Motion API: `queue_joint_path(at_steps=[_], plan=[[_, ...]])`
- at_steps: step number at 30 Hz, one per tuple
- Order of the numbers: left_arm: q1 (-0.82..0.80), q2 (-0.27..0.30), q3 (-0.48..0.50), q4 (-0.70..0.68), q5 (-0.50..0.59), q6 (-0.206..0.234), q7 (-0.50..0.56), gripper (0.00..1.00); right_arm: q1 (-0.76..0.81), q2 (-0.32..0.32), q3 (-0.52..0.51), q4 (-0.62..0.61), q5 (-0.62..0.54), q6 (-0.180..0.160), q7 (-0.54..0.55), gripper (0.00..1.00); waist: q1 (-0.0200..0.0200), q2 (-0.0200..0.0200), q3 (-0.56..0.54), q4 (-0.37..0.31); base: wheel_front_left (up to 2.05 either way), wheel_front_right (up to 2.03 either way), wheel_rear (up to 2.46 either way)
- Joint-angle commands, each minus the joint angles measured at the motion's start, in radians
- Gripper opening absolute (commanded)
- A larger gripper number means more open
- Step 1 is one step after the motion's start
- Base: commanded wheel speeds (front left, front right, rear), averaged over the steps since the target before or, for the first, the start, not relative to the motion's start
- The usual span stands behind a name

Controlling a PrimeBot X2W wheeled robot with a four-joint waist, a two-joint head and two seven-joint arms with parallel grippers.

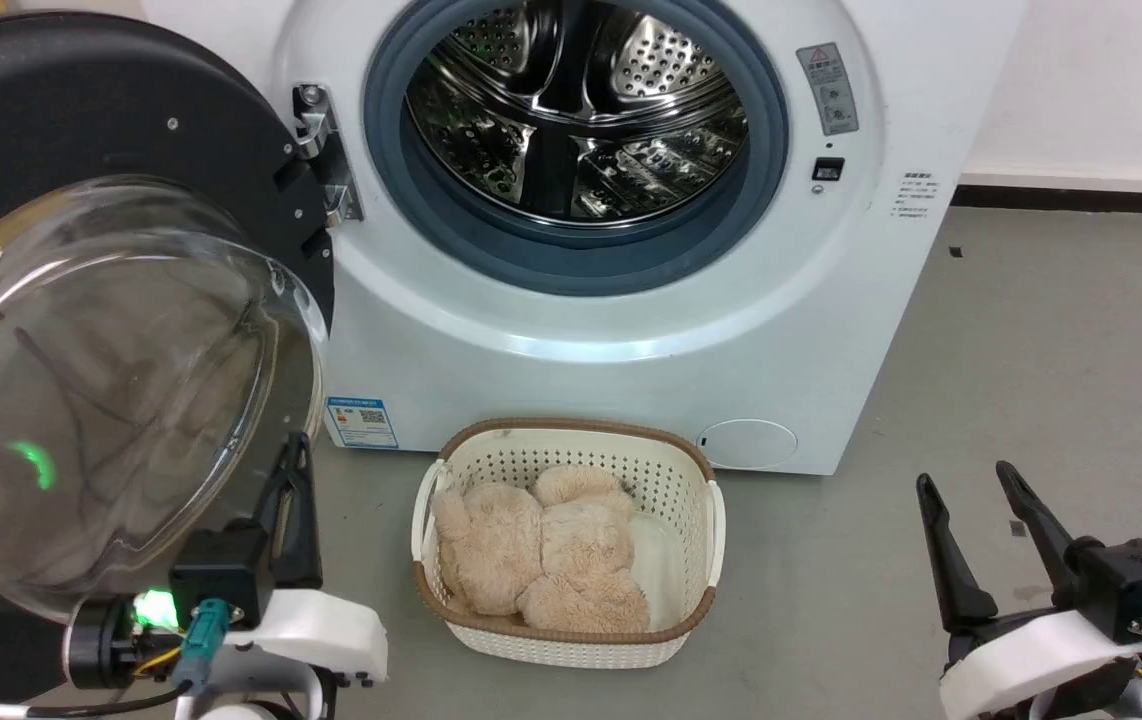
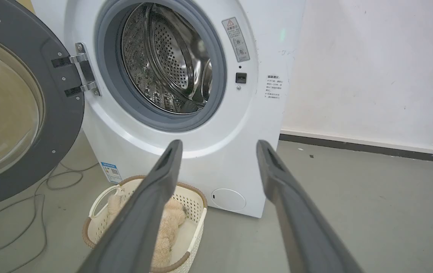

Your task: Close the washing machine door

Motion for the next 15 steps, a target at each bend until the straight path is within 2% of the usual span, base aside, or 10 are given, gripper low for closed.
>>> queue_joint_path(at_steps=[1,6,15], plan=[[-0.023,0.006,0.005,-0.017,-0.005,0.012,-0.013,0.00,-0.008,0.002,-0.007,0.003,0.009,0.000,-0.013,1.00,0.0000,0.0000,0.005,0.009,0.00,0.00,0.00],[-0.043,0.014,0.024,-0.056,-0.021,0.016,-0.024,0.00,-0.010,0.002,-0.018,0.008,0.013,0.000,-0.023,1.00,0.0000,0.0000,0.012,0.029,0.00,0.00,0.00],[-0.108,0.038,0.084,-0.126,-0.054,-0.005,-0.043,0.00,-0.009,0.002,-0.036,0.018,0.016,0.000,-0.042,1.00,0.0000,0.0000,0.026,0.075,0.00,0.00,0.00]])
